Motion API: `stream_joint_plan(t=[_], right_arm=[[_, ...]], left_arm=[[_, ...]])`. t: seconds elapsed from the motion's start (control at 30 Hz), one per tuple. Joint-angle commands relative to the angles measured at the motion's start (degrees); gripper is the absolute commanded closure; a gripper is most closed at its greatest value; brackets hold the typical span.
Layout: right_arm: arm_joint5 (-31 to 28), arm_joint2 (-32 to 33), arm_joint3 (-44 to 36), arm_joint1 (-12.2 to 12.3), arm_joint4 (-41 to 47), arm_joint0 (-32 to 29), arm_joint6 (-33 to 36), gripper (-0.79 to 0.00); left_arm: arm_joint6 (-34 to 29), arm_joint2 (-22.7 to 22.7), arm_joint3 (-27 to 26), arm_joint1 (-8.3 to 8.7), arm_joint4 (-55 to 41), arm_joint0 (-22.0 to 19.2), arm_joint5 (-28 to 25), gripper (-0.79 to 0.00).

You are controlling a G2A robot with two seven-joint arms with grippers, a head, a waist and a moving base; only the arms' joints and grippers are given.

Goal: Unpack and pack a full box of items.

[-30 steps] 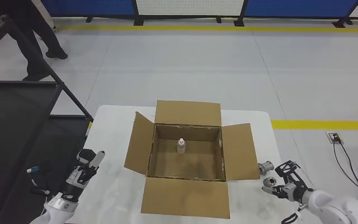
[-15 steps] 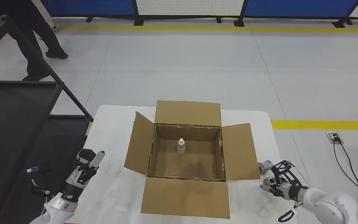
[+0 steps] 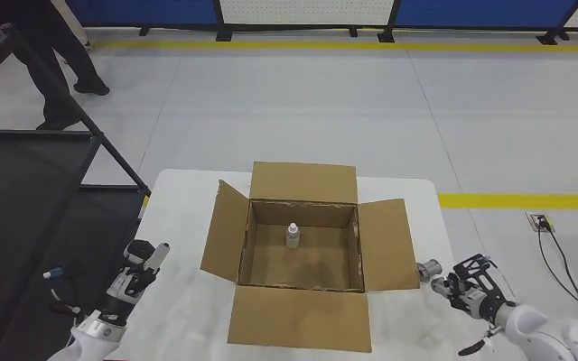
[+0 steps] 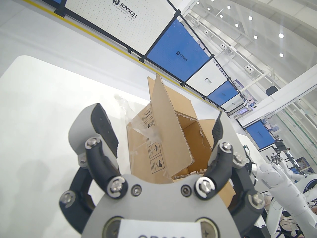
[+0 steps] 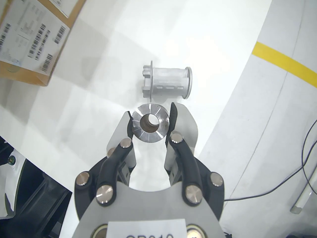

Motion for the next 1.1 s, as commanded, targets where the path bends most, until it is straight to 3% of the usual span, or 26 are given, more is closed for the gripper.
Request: stream_joint_plan(t=[0.0, 0.27, 0.37, 0.47, 0.73, 1.07], right_arm=[[2.2, 2.3, -5.3, 0.1, 0.6, -2.3, -0.7, 0.0], [14.6, 10.2, -25.0, -0.2, 4.0, -8.5, -1.7, 0.0], [19.4, 8.7, -31.1, -0.2, 3.2, -6.7, 1.5, 0.0], [19.5, 4.8, -34.5, 0.0, 2.1, -3.2, 3.2, 0.0], [15.0, -15.3, -31.9, 0.1, -0.6, 14.5, 12.4, 0.0], [19.2, -45.8, -9.6, -4.9, -1.8, 40.3, 18.6, 0.0]], left_arm=[[0.0, 0.0, 0.0, 0.0, 0.0, 0.0, 0.0, -0.785], [0.0, 0.0, 0.0, 0.0, 0.0, 0.0, 0.0, -0.785], [0.0, 0.0, 0.0, 0.0, 0.0, 0.0, 0.0, -0.785], [0.0, 0.0, 0.0, 0.0, 0.0, 0.0, 0.0, -0.785], [0.0, 0.0, 0.0, 0.0, 0.0, 0.0, 0.0, -0.785], [0.0, 0.0, 0.0, 0.0, 0.0, 0.0, 0.0, -0.785]])
